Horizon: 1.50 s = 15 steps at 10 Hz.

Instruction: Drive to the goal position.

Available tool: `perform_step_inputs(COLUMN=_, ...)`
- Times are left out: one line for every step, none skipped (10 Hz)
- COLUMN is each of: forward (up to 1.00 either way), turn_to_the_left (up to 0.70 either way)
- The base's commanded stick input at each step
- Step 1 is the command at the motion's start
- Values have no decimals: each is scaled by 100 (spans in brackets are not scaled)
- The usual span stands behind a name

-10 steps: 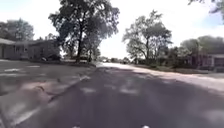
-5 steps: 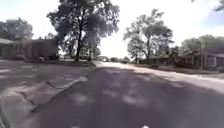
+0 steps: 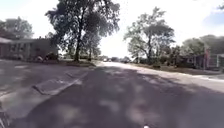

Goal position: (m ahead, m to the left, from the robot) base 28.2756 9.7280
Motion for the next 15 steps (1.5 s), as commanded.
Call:
perform_step_inputs(forward=100, turn_to_the_left=0)
perform_step_inputs(forward=100, turn_to_the_left=0)
perform_step_inputs(forward=100, turn_to_the_left=0)
perform_step_inputs(forward=100, turn_to_the_left=0)
perform_step_inputs(forward=100, turn_to_the_left=0)
perform_step_inputs(forward=100, turn_to_the_left=0)
perform_step_inputs(forward=100, turn_to_the_left=0)
perform_step_inputs(forward=100, turn_to_the_left=0)
perform_step_inputs(forward=100, turn_to_the_left=0)
perform_step_inputs(forward=100, turn_to_the_left=0)
perform_step_inputs(forward=100, turn_to_the_left=10)
perform_step_inputs(forward=100, turn_to_the_left=28)
perform_step_inputs(forward=100, turn_to_the_left=38)
perform_step_inputs(forward=100, turn_to_the_left=34)
perform_step_inputs(forward=100, turn_to_the_left=14)
